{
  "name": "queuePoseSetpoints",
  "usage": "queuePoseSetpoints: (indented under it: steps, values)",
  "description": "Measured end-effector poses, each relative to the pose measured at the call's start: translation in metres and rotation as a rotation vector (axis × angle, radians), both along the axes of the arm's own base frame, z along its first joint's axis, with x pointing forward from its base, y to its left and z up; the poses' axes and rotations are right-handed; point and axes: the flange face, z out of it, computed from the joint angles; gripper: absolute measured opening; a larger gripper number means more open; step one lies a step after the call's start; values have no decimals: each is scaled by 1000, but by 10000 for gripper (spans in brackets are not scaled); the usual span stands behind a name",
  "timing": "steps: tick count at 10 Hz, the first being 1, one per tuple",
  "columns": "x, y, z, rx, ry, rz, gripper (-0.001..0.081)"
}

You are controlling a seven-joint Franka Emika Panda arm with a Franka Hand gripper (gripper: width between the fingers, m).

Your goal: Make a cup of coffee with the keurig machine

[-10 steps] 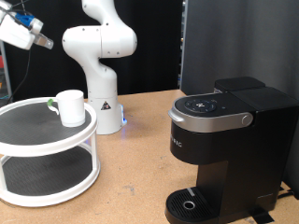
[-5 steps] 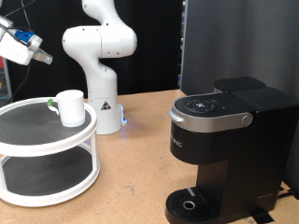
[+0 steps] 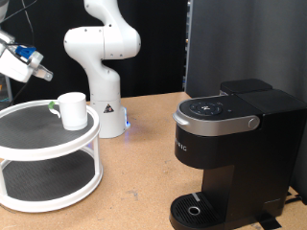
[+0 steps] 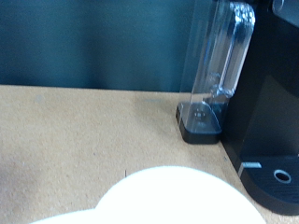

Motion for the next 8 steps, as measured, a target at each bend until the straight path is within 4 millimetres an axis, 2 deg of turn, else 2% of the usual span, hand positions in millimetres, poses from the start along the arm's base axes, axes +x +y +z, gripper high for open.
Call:
queuePoseSetpoints:
  steps: [5, 6, 7, 8]
  values:
    - [2, -1, -22, -18, 14, 9, 7]
    - [3, -2, -25, -12, 16, -5, 109]
    - [4, -3, -29, -9, 16, -26, 109]
    - [3, -3, -33, -7, 17, -41, 246]
